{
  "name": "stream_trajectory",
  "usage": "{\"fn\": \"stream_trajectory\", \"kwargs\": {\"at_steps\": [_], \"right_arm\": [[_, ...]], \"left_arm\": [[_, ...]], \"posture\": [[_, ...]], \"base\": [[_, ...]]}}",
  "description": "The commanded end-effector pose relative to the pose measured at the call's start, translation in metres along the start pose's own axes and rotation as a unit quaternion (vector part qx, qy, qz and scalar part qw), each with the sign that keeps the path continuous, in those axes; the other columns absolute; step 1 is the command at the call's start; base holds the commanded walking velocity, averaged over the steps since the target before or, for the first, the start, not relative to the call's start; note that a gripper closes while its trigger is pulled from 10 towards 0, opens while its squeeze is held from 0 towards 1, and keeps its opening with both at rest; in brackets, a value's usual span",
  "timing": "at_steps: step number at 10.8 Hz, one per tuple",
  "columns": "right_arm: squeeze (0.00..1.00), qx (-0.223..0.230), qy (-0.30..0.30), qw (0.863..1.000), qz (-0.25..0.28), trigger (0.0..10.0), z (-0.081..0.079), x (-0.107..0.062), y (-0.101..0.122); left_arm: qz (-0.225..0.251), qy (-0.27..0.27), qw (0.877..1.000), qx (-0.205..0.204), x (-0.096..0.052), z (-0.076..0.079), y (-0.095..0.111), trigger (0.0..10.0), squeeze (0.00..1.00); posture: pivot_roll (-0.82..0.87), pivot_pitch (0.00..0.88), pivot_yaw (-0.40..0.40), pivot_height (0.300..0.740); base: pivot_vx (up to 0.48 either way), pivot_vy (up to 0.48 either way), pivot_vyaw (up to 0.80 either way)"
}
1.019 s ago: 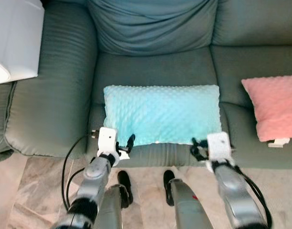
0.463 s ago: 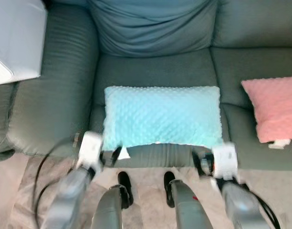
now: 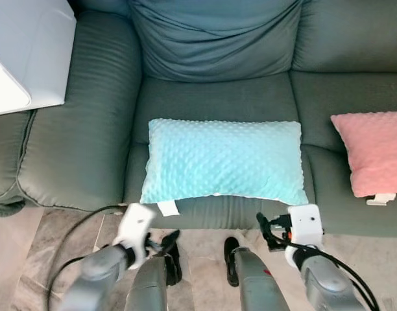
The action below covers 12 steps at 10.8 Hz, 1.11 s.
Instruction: Move the pillow to the sofa
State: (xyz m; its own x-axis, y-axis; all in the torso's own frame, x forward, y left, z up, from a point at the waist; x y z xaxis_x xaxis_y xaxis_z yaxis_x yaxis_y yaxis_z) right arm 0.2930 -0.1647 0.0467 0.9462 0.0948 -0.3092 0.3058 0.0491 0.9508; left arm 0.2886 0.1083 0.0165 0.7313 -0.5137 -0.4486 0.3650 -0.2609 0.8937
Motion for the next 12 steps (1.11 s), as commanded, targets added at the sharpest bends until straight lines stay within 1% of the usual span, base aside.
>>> {"fn": "stream_trajectory", "kwargs": {"at_steps": [1, 2, 3, 4, 5, 6, 7, 8, 9, 11, 12], "right_arm": [[0.0, 0.01, -0.005, 1.0, -0.027, 10.0, 0.001, -0.002, -0.02], [0.0, 0.016, -0.002, 0.999, -0.046, 10.0, 0.0, 0.001, -0.029], [0.0, 0.018, 0.002, 0.999, -0.046, 10.0, 0.0, 0.004, -0.03], [0.0, 0.028, 0.008, 0.999, -0.027, 10.0, 0.0, 0.01, -0.027], [0.0, 0.042, 0.011, 0.999, -0.021, 10.0, 0.004, 0.02, -0.026], [0.0, 0.058, 0.017, 0.998, -0.017, 10.0, 0.007, 0.026, -0.023], [0.0, 0.064, 0.023, 0.998, -0.017, 10.0, 0.008, 0.032, -0.021], [0.0, 0.083, 0.04, 0.995, -0.026, 10.0, 0.008, 0.039, -0.022], [0.0, 0.094, 0.056, 0.993, -0.039, 10.0, 0.008, 0.046, -0.028], [0.0, 0.084, 0.075, 0.992, -0.051, 10.0, 0.007, 0.054, -0.032], [0.0, 0.077, 0.08, 0.992, -0.053, 10.0, 0.008, 0.056, -0.034]], "left_arm": [[-0.035, -0.004, 0.999, -0.006, 0.0, 0.006, -0.026, 10.0, 0.0], [-0.029, 0.01, 0.999, -0.015, 0.012, 0.003, -0.024, 10.0, 0.0], [-0.024, 0.019, 0.999, -0.02, 0.024, 0.003, -0.022, 10.0, 0.0], [-0.017, 0.032, 0.999, -0.016, 0.035, 0.003, -0.021, 10.0, 0.0], [0.0, 0.061, 0.998, -0.005, 0.048, 0.001, -0.016, 10.0, 0.0], [0.013, 0.083, 0.996, -0.004, 0.054, -0.002, -0.01, 10.0, 0.0], [0.017, 0.095, 0.995, -0.001, 0.058, -0.005, -0.006, 10.0, 0.0], [0.017, 0.113, 0.993, 0.006, 0.062, -0.009, -0.004, 10.0, 0.0], [0.022, 0.127, 0.992, -0.004, 0.067, -0.013, 0.001, 10.0, 0.0], [0.031, 0.147, 0.989, -0.004, 0.072, -0.019, 0.011, 10.0, 0.0], [0.032, 0.156, 0.987, -0.015, 0.074, -0.021, 0.012, 10.0, 0.0]], "posture": [[-0.18, 0.438, 0.071, 0.74], [-0.18, 0.454, 0.071, 0.74], [-0.19, 0.484, 0.066, 0.74], [-0.2, 0.494, 0.066, 0.74], [-0.2, 0.511, 0.061, 0.74], [-0.21, 0.518, 0.059, 0.74], [-0.21, 0.521, 0.059, 0.74], [-0.2, 0.528, 0.06, 0.74], [-0.2, 0.53, 0.061, 0.74], [-0.19, 0.532, 0.063, 0.74], [-0.18, 0.529, 0.069, 0.74]], "base": [[0.0, 0.0, 0.0], [0.0, 0.0, 0.0], [0.0, 0.0, 0.0], [0.0, 0.0, 0.0], [0.0, 0.0, 0.0], [0.0, 0.0, 0.0], [0.0, 0.0, 0.0], [0.0, 0.0, 0.0], [0.0, 0.0, 0.0], [0.0, 0.0, 0.0], [0.0, 0.0, 0.0]]}}
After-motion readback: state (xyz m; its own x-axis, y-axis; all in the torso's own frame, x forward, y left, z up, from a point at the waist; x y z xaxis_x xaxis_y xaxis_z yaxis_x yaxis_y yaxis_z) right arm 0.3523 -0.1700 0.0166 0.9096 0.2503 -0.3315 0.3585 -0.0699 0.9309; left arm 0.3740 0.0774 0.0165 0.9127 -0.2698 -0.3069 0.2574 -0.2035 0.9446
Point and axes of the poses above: a point about 5 cm out from each wrist's last joint towards the gripper, its own x axis pointing out of the wrist towards the gripper, its own y axis along the axis of the wrist's last joint, z = x × y, the point moved 6 cm from there along x, pointing out of the wrist towards the gripper, and after that the axes turned 3 degrees about x, right-handed, at the moved point
